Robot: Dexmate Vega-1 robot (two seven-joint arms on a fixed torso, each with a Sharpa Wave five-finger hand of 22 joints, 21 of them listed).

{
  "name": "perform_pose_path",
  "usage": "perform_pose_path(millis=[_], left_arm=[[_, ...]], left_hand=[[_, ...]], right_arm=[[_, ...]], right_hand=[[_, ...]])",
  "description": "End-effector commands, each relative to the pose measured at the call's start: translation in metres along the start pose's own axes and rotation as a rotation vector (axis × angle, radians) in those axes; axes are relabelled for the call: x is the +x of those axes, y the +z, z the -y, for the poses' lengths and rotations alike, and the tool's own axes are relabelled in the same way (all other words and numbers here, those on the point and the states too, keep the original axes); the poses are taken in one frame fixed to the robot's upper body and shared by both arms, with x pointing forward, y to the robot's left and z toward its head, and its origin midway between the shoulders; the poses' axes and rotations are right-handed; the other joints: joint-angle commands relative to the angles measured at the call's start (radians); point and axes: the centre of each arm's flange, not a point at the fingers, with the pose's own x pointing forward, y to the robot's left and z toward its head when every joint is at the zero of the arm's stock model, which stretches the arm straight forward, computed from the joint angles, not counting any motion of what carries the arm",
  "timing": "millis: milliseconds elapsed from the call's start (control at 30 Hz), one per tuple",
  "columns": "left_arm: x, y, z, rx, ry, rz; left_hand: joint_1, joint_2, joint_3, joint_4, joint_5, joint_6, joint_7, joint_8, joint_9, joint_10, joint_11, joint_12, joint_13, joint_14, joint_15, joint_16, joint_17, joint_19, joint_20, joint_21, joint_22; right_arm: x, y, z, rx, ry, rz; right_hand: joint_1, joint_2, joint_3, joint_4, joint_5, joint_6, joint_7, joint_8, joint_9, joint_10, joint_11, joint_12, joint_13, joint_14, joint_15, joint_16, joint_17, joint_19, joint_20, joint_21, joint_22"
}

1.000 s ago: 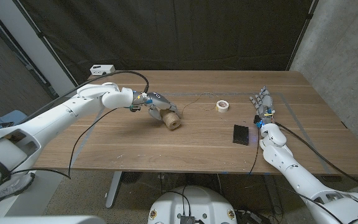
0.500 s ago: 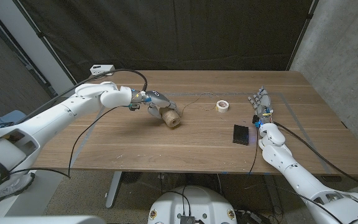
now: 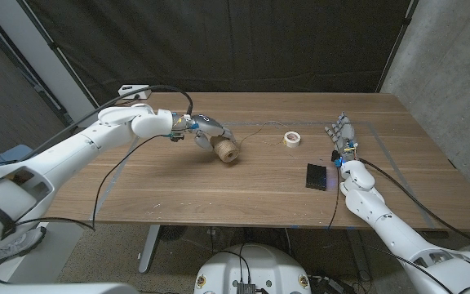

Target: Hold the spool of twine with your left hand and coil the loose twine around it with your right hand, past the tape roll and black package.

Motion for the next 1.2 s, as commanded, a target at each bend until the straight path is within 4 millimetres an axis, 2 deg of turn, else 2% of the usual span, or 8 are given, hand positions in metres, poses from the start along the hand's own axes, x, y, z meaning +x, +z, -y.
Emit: perform_pose_path(millis=[33, 633, 933, 1200], left_arm=[[0.005, 0.001, -0.009, -0.007, 0.01, 0.009], [0.008, 0.002, -0.016, -0.004, 0.021, 0.015], [0.006, -0.001, -0.025, 0.003, 0.046, 0.01], [0.006, -0.003, -0.031, 0.002, 0.059, 0.014]], left_hand=[[0.011, 0.0, -0.004, 0.0, 0.004, 0.013, 0.002, 0.003, 0.004, -0.002, -0.001, 0.01, 0.005, -0.004, -0.002, 0.007, 0.005, 0.006, -0.004, 0.004, 0.002], [0.01, -0.002, -0.015, 0.002, 0.007, 0.015, 0.001, 0.001, 0.013, -0.003, -0.004, 0.019, 0.016, -0.008, -0.001, 0.014, 0.016, 0.004, -0.006, 0.008, 0.003], [0.011, -0.001, -0.019, 0.003, 0.009, 0.016, 0.001, 0.001, 0.016, -0.003, -0.001, 0.023, 0.02, -0.009, 0.001, 0.016, 0.019, 0.004, -0.006, 0.01, 0.004], [0.011, -0.001, -0.022, 0.003, 0.01, 0.018, 0.0, 0.001, 0.02, -0.003, -0.004, 0.026, 0.023, -0.009, 0.0, 0.017, 0.021, 0.004, -0.008, 0.011, 0.004]], right_arm=[[0.0, 0.011, 0.004, -0.068, 0.015, 0.019], [-0.004, 0.034, -0.01, -0.172, 0.075, 0.069], [-0.003, 0.041, -0.02, -0.261, 0.112, 0.073], [-0.004, 0.043, -0.028, -0.322, 0.142, 0.07]], right_hand=[[0.006, -0.004, 0.003, -0.009, -0.002, 0.011, 0.0, 0.012, 0.002, 0.003, -0.002, 0.004, 0.003, -0.006, 0.001, 0.004, 0.001, 0.007, 0.005, 0.004, 0.003], [0.013, -0.004, 0.003, -0.018, -0.002, 0.035, -0.002, 0.018, 0.002, 0.029, -0.002, 0.012, 0.003, 0.0, -0.002, 0.008, 0.001, 0.01, 0.004, 0.005, 0.003], [0.028, -0.004, 0.006, -0.035, -0.002, 0.068, 0.005, 0.027, 0.002, 0.05, -0.003, 0.018, 0.003, 0.014, -0.005, 0.012, -0.003, 0.026, -0.002, 0.011, 0.003], [0.049, -0.007, 0.009, -0.058, -0.004, 0.121, 0.018, 0.041, 0.003, 0.087, 0.0, 0.027, 0.004, 0.042, -0.015, 0.02, -0.006, 0.047, -0.008, 0.015, 0.003]])
